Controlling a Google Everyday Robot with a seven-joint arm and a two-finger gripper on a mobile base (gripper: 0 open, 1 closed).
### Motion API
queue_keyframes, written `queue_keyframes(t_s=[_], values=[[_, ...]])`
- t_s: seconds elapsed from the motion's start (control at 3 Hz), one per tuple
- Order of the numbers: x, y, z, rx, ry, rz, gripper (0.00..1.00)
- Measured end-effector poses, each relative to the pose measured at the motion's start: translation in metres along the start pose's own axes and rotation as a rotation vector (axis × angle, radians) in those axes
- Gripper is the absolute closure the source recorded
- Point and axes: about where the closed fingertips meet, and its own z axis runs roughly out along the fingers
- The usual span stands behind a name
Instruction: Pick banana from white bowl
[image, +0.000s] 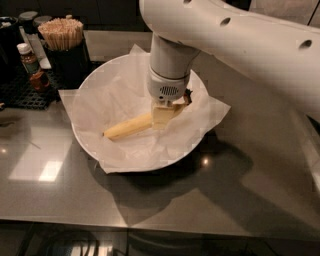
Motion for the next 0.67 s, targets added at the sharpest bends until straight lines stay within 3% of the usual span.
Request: queue_keyframes(t_s=[0.33, 0.67], values=[[-0.004, -0.004, -0.028, 0.106, -0.001, -0.031, 1.0], [-0.003, -0.003, -0.062, 0.225, -0.051, -0.062, 1.0]])
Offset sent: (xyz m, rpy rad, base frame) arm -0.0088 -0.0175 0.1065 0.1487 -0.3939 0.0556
